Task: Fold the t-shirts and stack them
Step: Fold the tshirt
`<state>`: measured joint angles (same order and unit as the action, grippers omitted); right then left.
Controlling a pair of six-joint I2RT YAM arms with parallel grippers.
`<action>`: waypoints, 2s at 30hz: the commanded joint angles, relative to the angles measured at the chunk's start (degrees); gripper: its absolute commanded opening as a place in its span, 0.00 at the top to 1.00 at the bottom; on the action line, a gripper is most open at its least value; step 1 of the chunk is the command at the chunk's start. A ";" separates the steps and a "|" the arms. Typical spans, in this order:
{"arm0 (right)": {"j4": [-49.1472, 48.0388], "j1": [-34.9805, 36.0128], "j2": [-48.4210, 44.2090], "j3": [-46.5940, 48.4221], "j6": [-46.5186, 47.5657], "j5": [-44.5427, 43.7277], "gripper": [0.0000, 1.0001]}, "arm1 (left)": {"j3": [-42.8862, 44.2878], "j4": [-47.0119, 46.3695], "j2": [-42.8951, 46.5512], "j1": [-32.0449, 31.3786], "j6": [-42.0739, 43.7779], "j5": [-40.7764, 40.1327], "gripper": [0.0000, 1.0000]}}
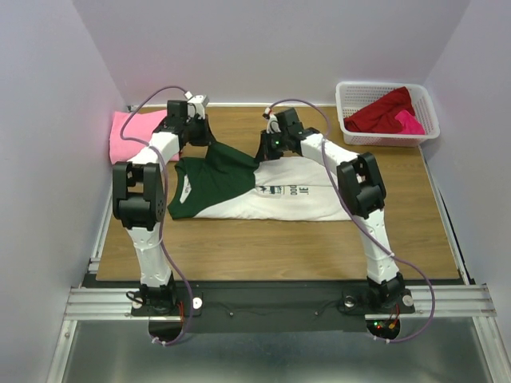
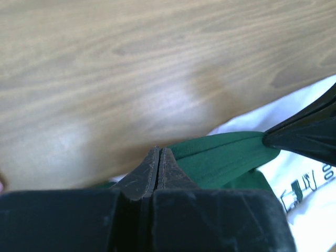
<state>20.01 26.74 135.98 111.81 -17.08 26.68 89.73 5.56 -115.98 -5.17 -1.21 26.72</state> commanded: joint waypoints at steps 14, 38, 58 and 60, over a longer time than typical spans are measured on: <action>-1.03 0.59 -10.56 -8.70 2.05 0.92 0.93 | -12.47 -2.31 9.37 0.60 -3.00 -5.01 1.00; -1.64 2.17 -5.38 -1.33 13.03 -11.03 0.90 | -6.77 -7.14 5.95 0.69 -5.91 -11.25 1.00; -4.10 3.75 -12.93 -12.93 19.54 -9.63 0.89 | -21.70 -8.55 14.03 0.69 -8.72 -12.48 1.00; -4.10 4.19 -13.11 -13.72 20.07 -9.71 0.88 | -22.23 -8.55 14.12 0.60 -8.81 -12.31 1.00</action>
<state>16.10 30.70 127.09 99.18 -0.23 18.55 68.62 -1.43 -105.75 -5.43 -10.07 17.93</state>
